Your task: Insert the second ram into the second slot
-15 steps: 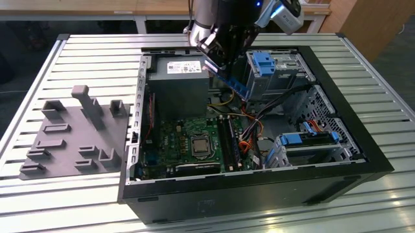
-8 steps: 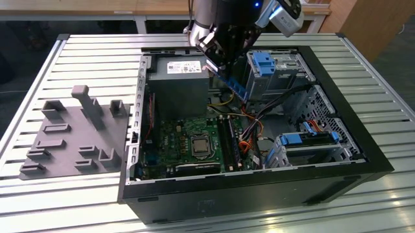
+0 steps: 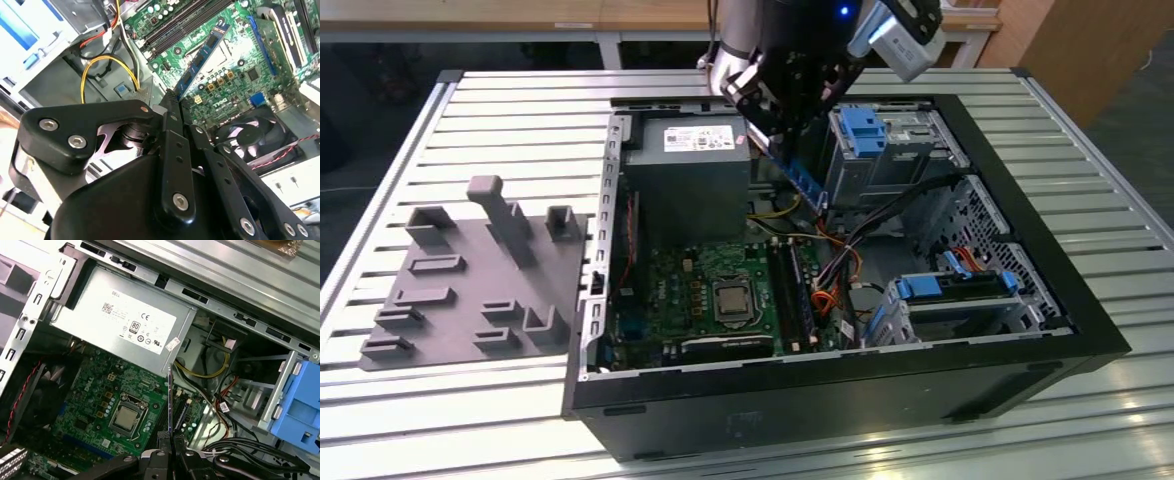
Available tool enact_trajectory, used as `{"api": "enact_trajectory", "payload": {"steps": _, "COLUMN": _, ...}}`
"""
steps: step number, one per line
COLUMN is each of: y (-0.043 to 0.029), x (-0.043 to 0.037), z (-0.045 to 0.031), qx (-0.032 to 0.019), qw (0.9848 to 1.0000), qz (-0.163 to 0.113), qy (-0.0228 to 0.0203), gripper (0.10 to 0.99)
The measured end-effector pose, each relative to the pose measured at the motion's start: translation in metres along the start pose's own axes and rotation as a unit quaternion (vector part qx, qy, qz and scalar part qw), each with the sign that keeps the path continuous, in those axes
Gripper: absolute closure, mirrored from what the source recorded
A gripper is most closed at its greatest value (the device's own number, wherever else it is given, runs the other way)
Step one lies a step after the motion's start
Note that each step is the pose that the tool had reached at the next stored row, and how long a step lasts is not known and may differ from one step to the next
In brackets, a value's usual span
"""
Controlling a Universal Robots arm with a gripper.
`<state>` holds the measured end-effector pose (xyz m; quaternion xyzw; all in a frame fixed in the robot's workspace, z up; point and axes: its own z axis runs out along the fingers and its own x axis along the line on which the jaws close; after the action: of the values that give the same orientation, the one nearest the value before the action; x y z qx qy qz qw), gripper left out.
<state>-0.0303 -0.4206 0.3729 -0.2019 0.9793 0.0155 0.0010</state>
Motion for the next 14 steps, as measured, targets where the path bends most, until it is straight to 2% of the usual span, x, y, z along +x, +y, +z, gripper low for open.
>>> {"api": "enact_trajectory", "payload": {"steps": 7, "y": 0.0000, "x": 0.0000, "z": 0.0003, "qx": 0.0008, "qw": 0.9990, "qz": 0.045, "qy": -0.0012, "gripper": 0.953}}
{"api": "enact_trajectory", "payload": {"steps": 14, "y": 0.0000, "x": 0.0000, "z": 0.0006, "qx": 0.0014, "qw": 0.9957, "qz": 0.092, "qy": -0.0025, "gripper": 0.953}}
